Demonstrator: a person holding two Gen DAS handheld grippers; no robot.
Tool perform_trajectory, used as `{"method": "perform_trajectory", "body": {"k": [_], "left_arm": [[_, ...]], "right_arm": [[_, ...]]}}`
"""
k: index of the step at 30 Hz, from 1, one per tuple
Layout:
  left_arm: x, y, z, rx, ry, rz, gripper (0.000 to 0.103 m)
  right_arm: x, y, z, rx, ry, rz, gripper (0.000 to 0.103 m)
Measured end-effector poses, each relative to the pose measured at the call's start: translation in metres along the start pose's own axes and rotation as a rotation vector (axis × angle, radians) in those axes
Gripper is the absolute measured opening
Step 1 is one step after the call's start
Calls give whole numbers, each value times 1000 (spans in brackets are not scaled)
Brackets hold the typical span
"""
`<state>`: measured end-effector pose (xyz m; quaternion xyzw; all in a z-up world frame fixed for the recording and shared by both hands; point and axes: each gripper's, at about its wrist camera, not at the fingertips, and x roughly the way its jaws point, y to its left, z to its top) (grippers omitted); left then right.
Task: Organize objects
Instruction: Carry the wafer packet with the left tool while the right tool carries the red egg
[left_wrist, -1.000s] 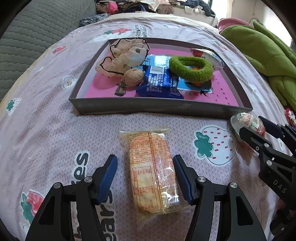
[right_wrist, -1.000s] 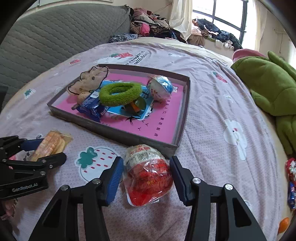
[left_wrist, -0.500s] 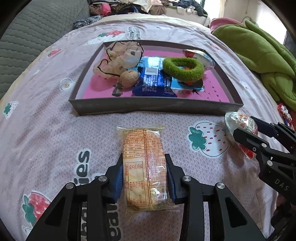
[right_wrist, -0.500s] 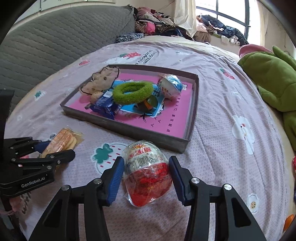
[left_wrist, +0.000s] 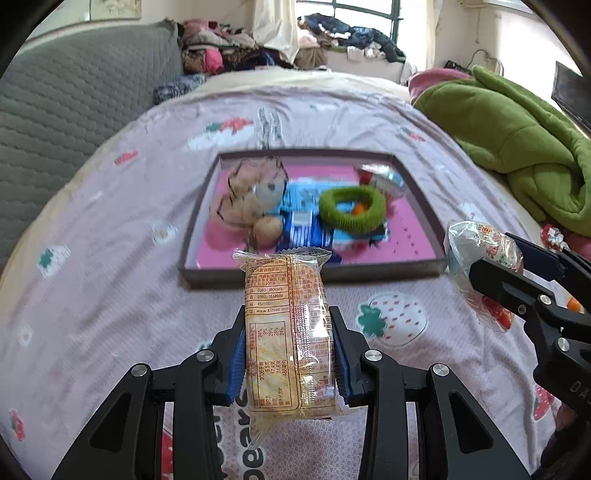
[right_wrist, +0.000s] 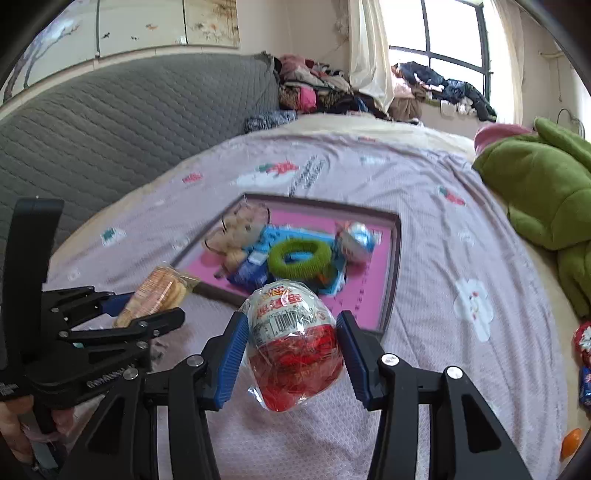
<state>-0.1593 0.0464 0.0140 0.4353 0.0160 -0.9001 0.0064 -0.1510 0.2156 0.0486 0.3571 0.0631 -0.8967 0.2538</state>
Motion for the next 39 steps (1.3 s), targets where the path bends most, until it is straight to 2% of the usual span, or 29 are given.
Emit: {"method": "perform_trajectory", "body": {"k": [10,19,23,29,39], "left_arm": [[-38,6,29,13,-98,-1,40],[-40,17,59,10,-144,2,40],[-24,30,73,-6,-150,-16,40],[27,52,85,-17,-107,-1,40],[104,57,68,-16,-27,-4,40]], "right_arm": [[-31,11,36,-4,-91,-20,50],[-30,8,65,5,-128,-46,50],[-15,-5,68,36,-115,-66,50],[23,-30,58,95,-65,-107,50],[91,-45,35,119,38,-160,50]]}}
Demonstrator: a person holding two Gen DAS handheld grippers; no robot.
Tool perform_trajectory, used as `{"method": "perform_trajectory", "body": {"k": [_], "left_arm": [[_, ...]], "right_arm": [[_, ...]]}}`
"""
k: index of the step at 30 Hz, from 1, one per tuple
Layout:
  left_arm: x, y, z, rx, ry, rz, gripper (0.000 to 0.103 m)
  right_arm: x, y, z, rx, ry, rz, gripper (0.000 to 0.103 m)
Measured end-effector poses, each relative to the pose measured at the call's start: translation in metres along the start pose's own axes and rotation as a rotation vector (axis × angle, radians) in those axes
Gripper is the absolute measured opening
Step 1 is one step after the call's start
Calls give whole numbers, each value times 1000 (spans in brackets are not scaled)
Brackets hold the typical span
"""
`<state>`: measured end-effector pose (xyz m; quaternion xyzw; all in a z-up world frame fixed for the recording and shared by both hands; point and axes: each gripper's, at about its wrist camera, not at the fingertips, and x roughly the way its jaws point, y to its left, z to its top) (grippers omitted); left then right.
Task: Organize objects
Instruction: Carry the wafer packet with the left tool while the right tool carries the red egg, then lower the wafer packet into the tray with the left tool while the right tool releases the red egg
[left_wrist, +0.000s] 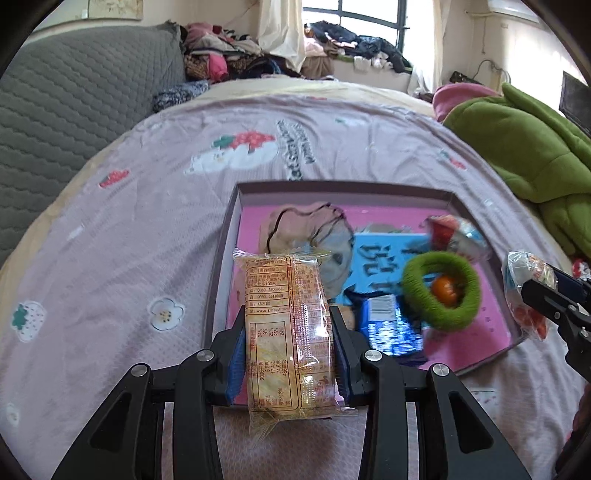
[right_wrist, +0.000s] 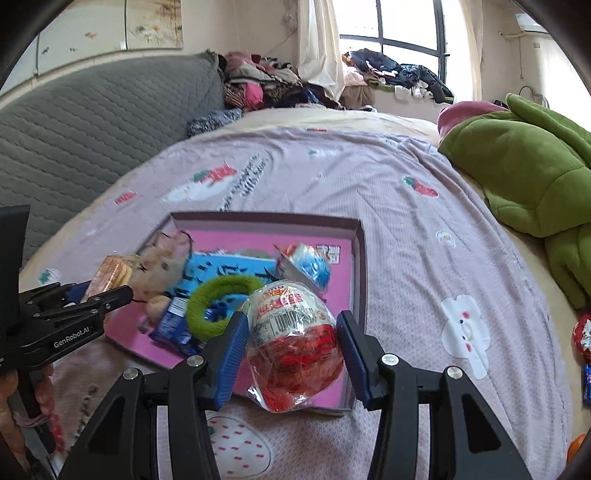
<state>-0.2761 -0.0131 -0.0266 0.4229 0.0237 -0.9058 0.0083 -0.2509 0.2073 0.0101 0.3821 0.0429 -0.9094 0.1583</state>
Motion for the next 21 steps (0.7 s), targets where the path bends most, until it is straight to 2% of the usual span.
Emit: {"method": "perform_trajectory", "body": {"k": [5,16,19,21], "left_arm": [[18,0,-6,11,6,-1,40],[20,-5,-7,31,-29,-2,42],[20,-5,-7,28,-24,9,50],[19,-3,-8,23,-19,5,58]], "right_arm": [[19,3,-4,-11,22,-25,50],[42,4,-13,-8,64,-59,51],[43,7,-12,-17,75,-71,51],[42,9,-12,-27,82,-82,51]]}}
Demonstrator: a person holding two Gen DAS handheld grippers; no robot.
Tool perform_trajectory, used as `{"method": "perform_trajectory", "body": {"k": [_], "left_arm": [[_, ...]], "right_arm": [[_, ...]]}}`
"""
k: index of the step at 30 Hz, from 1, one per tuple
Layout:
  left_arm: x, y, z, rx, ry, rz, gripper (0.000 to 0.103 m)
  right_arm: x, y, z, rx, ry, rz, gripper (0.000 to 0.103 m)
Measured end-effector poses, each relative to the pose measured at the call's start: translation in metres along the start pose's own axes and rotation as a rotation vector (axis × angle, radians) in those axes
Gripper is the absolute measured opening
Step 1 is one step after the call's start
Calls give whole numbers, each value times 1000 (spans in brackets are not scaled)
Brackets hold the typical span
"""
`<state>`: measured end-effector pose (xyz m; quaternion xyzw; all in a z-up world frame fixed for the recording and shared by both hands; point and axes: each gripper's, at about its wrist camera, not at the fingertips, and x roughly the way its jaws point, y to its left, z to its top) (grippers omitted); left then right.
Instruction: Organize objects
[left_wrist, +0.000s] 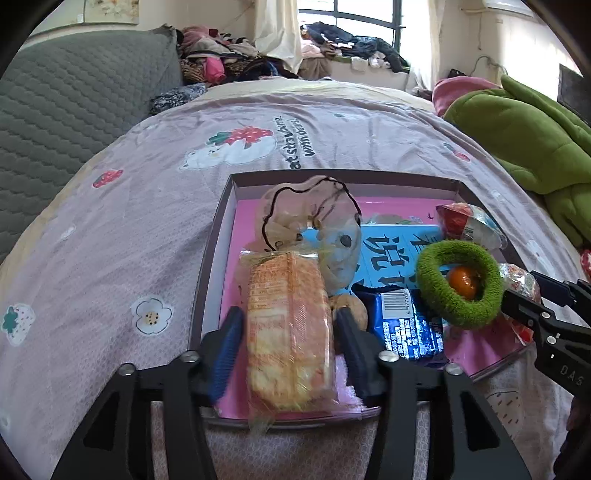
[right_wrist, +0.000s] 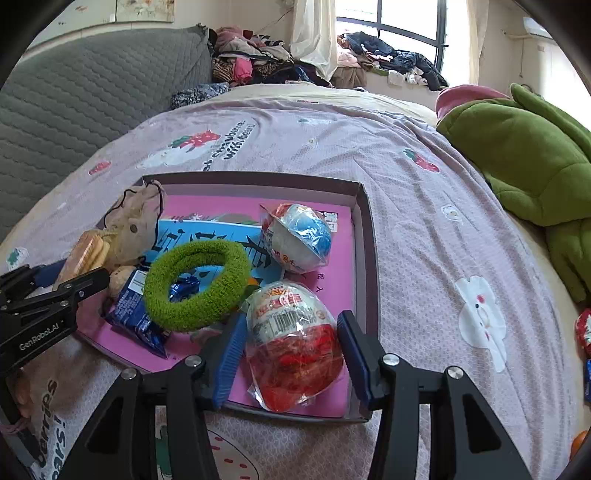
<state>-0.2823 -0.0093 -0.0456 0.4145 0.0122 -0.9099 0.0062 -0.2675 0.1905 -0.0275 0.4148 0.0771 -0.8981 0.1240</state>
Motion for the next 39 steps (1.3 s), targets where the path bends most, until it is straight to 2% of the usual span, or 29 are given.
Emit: {"method": "perform_trajectory", "body": {"k": [12,17,21,29,33,39], "left_arm": [[-42,4,8,-17,-38,-3,72],[-78,2,16,-21,-85,-3,73],[-111,-5,21,-7,-133,27,74],[-167,-2,22,-42,-196,37,74],[-190,-1,16,-50,-204,35,74],[-217,0,5,-43,-225,47,74]], "right_arm": [[-44,2,9,-8,-52,-5,56],[-77,4,14,-2,-112,7,56],[-108,8,20,-9,-164,19,56],[-161,18,23,1,-249,35,57],[-182,21,21,11,-275,34,69],[-208,29,12,15,-297,25,72]]}}
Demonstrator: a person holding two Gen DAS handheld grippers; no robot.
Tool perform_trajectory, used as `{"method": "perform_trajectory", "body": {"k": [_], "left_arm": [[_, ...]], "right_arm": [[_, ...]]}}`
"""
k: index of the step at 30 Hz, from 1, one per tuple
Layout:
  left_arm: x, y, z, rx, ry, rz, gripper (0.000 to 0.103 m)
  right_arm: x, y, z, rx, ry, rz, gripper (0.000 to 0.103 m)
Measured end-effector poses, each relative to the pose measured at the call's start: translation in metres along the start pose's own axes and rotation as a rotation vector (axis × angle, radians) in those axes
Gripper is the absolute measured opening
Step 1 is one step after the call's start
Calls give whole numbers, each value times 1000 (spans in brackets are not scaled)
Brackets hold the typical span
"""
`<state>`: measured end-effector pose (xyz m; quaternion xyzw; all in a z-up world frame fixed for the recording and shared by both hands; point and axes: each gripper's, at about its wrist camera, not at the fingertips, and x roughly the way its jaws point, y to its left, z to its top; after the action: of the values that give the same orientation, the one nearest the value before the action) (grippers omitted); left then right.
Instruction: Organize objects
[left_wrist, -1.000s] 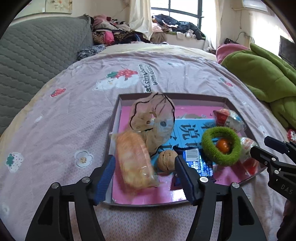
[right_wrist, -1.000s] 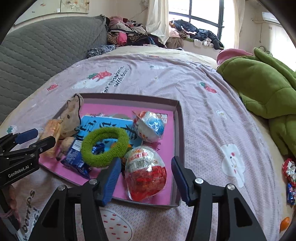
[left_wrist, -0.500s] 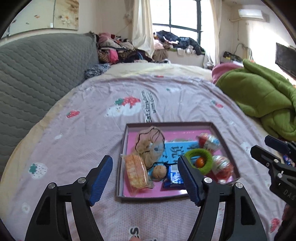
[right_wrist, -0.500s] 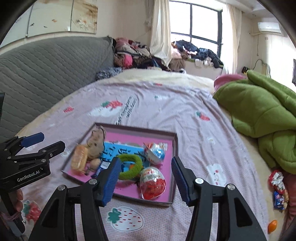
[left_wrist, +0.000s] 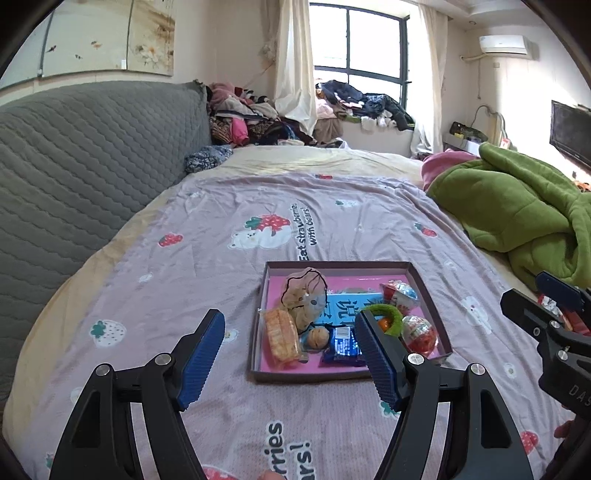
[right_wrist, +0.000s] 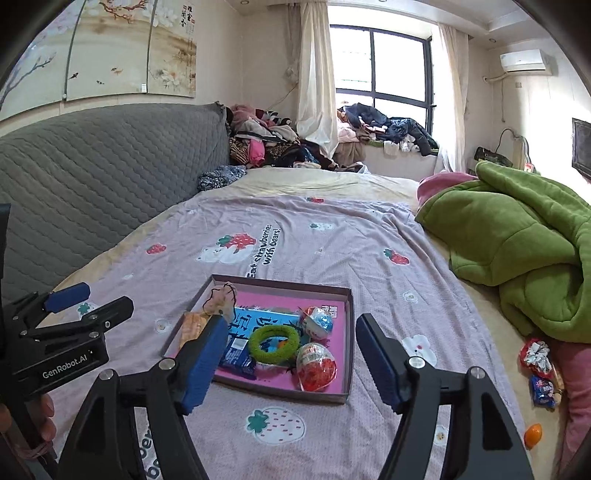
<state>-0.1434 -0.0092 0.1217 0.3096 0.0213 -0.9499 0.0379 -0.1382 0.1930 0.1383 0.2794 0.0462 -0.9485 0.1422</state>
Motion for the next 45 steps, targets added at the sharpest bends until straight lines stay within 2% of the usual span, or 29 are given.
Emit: {"method": "perform_trajectory", "body": {"k": [8,17,40,45], "left_arm": [[-35,1,-16,2,-20,11,74],[-47,-1,-38,17,3,10,74],[-42,3,-83,15,51,18,74],[-44,4,-85,15,53,10,74]], "right_arm": [[-31,6,-11,12,-14,-12,72],[-45,11,-28,6,-11,-7,72],[-59,8,-63,29,-11,9,72],[-55,8,-70,9,-3,-33,72]]}}
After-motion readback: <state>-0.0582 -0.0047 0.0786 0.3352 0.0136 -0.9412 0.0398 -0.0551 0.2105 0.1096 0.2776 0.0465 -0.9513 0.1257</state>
